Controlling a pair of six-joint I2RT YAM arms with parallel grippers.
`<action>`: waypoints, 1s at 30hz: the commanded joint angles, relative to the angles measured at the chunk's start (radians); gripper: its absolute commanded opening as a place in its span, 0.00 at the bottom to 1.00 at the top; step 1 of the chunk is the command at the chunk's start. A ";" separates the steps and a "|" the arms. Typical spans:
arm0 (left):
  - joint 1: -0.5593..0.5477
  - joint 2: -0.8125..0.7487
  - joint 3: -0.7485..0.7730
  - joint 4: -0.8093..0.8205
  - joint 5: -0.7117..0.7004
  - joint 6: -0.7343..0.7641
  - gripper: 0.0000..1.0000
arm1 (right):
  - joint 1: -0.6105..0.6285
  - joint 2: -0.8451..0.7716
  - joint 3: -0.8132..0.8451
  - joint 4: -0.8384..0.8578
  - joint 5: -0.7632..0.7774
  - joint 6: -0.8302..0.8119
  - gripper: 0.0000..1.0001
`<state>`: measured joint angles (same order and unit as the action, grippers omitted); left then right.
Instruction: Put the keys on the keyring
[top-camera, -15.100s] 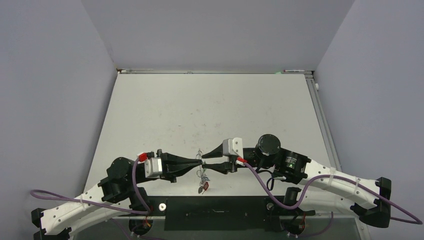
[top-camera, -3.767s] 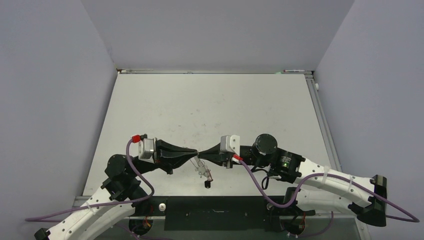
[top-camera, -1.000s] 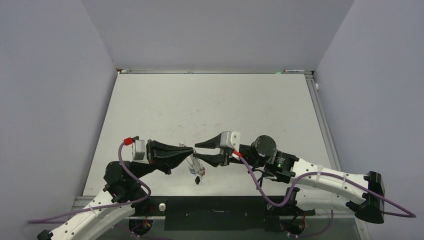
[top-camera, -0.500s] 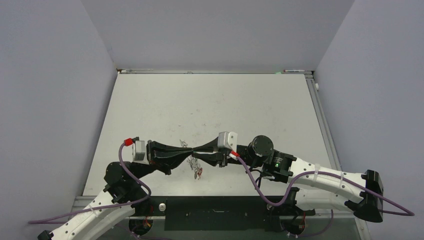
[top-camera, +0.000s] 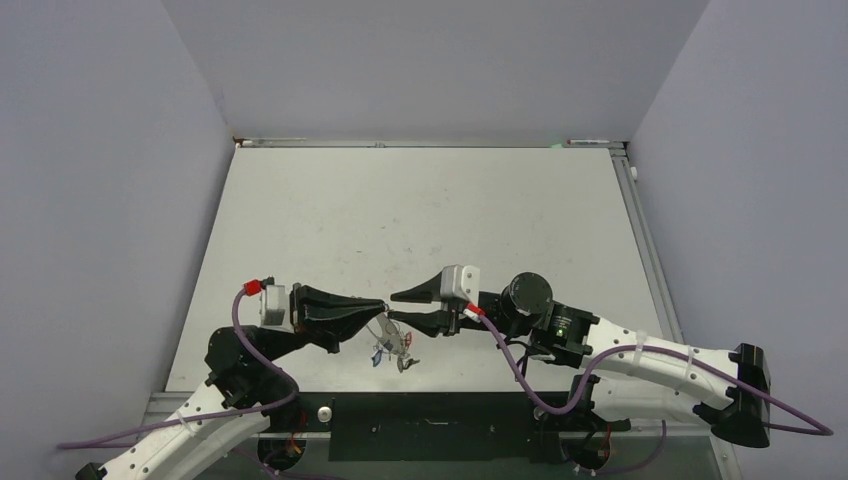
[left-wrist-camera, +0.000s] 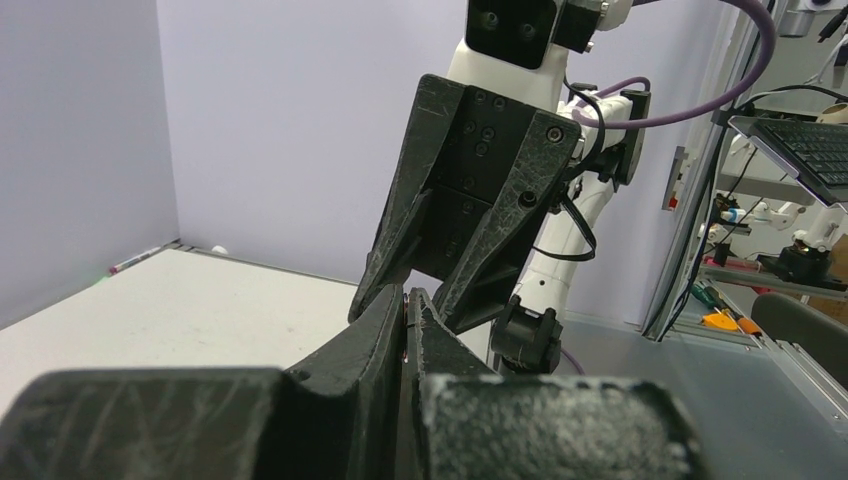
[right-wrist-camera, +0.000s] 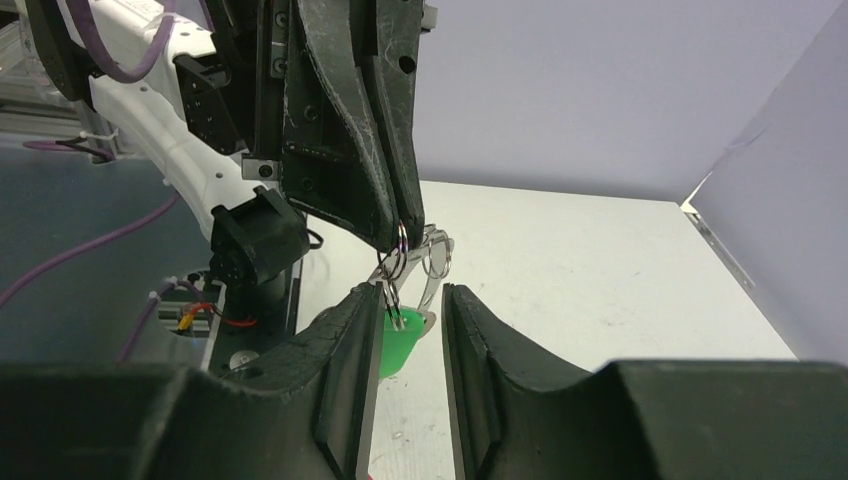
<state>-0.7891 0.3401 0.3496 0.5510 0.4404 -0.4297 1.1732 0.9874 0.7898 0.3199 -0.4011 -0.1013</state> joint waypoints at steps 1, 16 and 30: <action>0.001 -0.004 0.023 0.103 0.024 -0.023 0.00 | 0.004 0.009 0.009 -0.008 -0.028 -0.011 0.29; 0.001 0.011 0.020 0.109 0.025 -0.023 0.00 | 0.004 0.020 0.027 0.022 -0.060 -0.001 0.29; 0.001 0.010 0.019 0.095 0.017 -0.018 0.00 | 0.004 0.032 0.033 0.075 -0.056 0.020 0.29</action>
<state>-0.7891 0.3504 0.3496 0.5808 0.4583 -0.4412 1.1732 1.0046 0.7902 0.3119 -0.4374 -0.0921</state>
